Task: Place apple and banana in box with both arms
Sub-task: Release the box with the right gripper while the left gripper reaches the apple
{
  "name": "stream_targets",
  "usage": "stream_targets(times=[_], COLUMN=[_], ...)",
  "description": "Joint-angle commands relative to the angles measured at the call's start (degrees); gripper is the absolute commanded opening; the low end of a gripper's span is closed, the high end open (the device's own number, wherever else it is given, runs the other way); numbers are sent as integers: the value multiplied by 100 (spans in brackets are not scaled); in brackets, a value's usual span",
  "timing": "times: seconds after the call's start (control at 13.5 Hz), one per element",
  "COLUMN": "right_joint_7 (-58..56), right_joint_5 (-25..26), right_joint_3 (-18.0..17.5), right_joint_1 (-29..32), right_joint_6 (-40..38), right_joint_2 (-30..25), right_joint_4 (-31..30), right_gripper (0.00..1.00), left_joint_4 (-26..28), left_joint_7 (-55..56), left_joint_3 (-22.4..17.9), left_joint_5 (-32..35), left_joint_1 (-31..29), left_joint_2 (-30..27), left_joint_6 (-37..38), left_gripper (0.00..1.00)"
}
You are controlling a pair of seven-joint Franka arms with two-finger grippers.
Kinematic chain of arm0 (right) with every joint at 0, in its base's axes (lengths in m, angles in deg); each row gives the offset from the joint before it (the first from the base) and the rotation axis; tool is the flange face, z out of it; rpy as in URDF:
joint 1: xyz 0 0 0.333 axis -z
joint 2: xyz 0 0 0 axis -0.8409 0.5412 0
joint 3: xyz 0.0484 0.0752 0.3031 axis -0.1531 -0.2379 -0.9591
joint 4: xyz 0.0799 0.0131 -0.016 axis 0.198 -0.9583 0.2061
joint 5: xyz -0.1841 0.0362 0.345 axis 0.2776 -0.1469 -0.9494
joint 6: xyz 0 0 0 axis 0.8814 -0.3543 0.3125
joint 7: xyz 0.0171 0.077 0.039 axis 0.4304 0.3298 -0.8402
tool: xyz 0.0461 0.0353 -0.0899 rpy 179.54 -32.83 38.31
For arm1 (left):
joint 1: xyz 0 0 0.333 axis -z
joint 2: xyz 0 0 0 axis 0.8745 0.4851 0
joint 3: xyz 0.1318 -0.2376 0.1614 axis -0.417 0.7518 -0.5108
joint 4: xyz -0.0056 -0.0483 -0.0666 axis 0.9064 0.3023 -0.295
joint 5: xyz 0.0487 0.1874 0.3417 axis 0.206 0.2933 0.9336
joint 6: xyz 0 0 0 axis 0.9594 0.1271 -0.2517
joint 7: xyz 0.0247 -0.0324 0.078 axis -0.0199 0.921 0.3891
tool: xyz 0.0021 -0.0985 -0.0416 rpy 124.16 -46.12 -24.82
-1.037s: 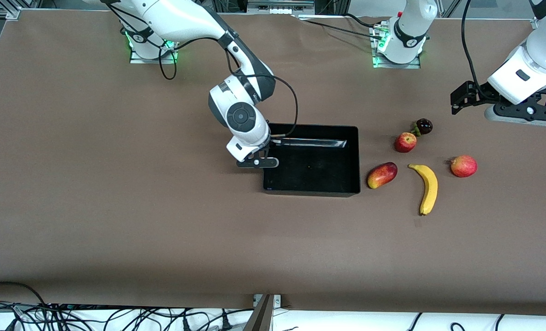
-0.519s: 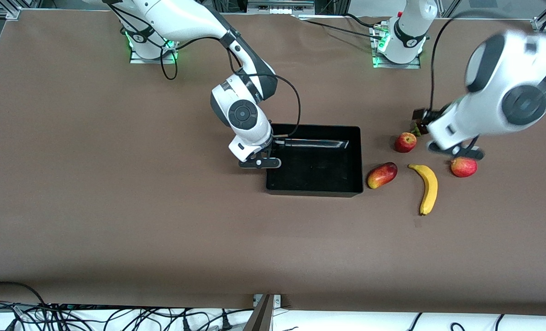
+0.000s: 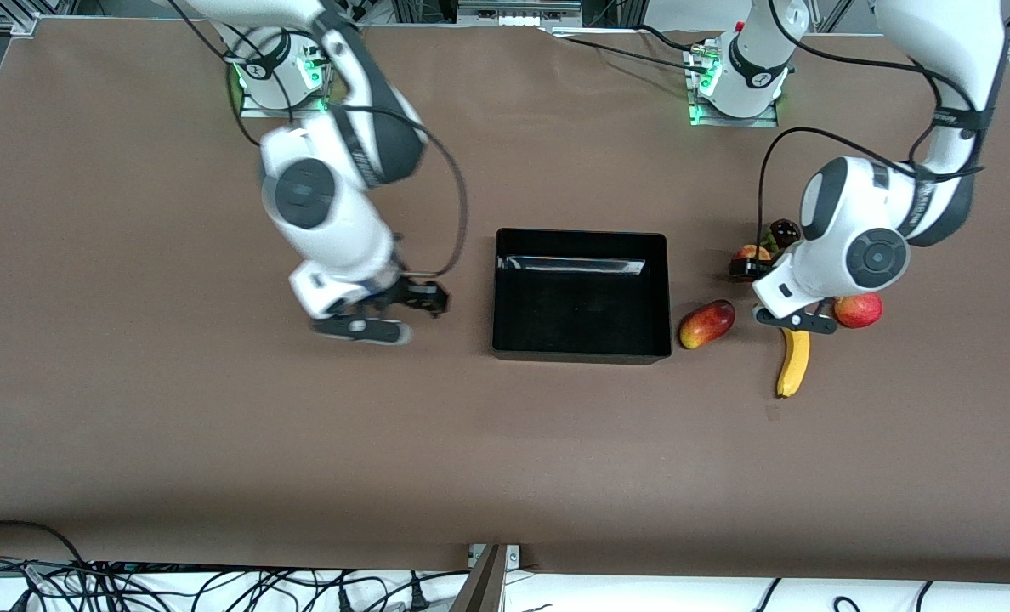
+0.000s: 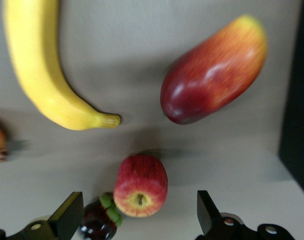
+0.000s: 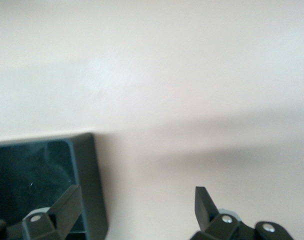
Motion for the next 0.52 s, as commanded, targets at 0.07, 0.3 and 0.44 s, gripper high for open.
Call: stream_targets(times=[0.07, 0.3, 0.44], right_joint_7=[-823, -1780, -2029], right_joint_5=[-155, -155, -68], right_joint_3=[552, 1114, 1300], right_joint_1=[-49, -40, 64], right_joint_6=[-524, -1420, -1702], right_joint_2=[-655, -1243, -1700], right_joint_4=[-225, -391, -646], right_gripper=[100, 100, 100], left_joint_4=[852, 843, 799], left_joint_7=[-56, -222, -241], left_joint_3=[31, 31, 31], left_joint_5=[125, 753, 925], left_joint_1=[-130, -139, -139], left_joint_2=[29, 231, 294], left_joint_6=[-998, -1026, -930], left_gripper=[100, 57, 11])
